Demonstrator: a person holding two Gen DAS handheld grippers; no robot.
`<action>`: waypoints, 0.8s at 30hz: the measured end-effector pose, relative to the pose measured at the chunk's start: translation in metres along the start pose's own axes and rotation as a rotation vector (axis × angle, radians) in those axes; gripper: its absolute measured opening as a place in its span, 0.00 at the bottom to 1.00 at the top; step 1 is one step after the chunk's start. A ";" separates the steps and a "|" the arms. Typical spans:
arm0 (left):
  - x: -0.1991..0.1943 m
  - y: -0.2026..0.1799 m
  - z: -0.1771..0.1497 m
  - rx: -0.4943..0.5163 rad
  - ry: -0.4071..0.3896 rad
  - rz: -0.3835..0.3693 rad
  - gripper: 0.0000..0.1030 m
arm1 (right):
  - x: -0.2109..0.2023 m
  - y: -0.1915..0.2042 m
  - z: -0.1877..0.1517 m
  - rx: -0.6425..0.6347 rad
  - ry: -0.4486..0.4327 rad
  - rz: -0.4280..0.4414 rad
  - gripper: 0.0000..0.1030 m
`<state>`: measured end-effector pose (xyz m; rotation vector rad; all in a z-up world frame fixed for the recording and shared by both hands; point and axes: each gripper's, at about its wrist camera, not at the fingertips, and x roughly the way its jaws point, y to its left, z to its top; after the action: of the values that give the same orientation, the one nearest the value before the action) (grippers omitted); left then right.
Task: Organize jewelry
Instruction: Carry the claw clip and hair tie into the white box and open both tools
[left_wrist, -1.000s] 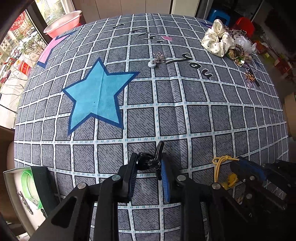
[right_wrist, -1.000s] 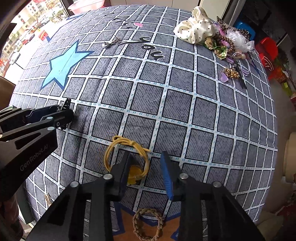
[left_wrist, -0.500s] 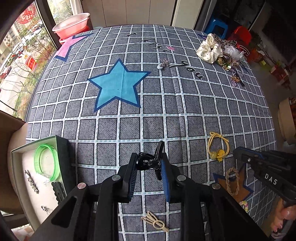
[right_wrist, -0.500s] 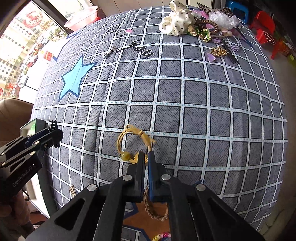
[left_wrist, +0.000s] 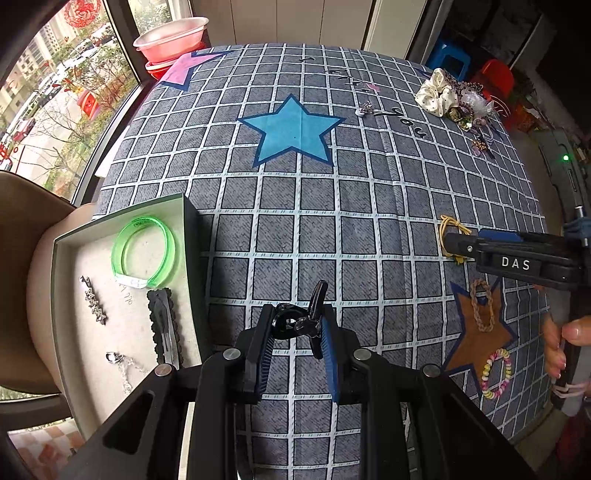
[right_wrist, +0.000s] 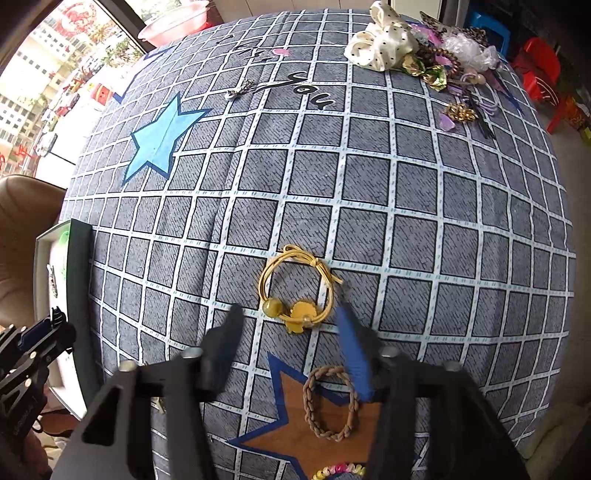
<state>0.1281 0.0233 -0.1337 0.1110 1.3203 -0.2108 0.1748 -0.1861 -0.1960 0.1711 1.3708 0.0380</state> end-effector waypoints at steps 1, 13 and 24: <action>0.000 0.002 -0.002 -0.006 0.002 -0.001 0.31 | 0.004 0.005 0.003 -0.021 0.004 -0.022 0.67; -0.011 0.016 -0.014 -0.049 -0.018 -0.014 0.31 | 0.011 0.017 -0.003 -0.007 0.033 -0.063 0.04; -0.030 0.046 -0.038 -0.110 -0.034 -0.008 0.31 | -0.062 0.024 -0.031 0.003 -0.003 0.083 0.04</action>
<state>0.0950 0.0783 -0.1162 0.0086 1.2962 -0.1461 0.1337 -0.1676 -0.1383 0.2304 1.3606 0.1047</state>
